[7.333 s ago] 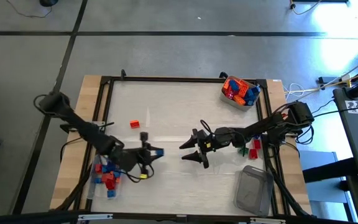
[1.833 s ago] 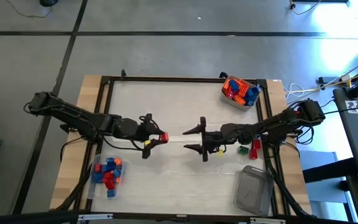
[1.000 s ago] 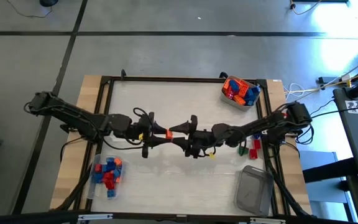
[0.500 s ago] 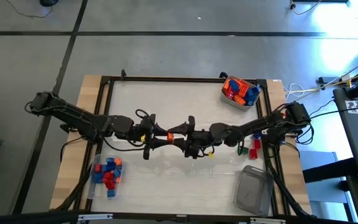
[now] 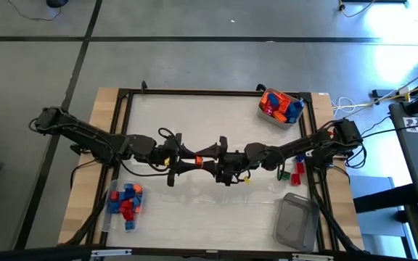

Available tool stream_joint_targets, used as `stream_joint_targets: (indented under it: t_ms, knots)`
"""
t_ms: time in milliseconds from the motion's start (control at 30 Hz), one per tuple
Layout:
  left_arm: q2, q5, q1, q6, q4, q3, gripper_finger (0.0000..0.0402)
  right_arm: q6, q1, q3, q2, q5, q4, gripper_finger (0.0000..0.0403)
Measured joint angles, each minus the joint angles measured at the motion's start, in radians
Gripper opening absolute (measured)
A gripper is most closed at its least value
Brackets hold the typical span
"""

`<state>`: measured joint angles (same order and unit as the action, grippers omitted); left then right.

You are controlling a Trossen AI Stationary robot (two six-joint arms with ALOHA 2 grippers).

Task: Sort blocks by size
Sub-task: Put the orange game piece into the black bin

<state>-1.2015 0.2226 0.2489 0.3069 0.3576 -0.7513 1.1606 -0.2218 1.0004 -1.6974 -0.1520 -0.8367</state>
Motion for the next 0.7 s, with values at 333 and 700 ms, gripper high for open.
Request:
stream_joint_targets:
  t_ms: [333,700]
  knots:
    - [0.0,0.005,0.0,0.001,-0.005,0.0,0.0159,-0.001,-0.002,0.0,0.0,-0.014,0.014,0.02]
    - [-0.001,0.008,-0.002,-0.012,-0.005,0.0,0.0162,-0.036,-0.002,0.002,0.001,-0.021,0.025,0.0202]
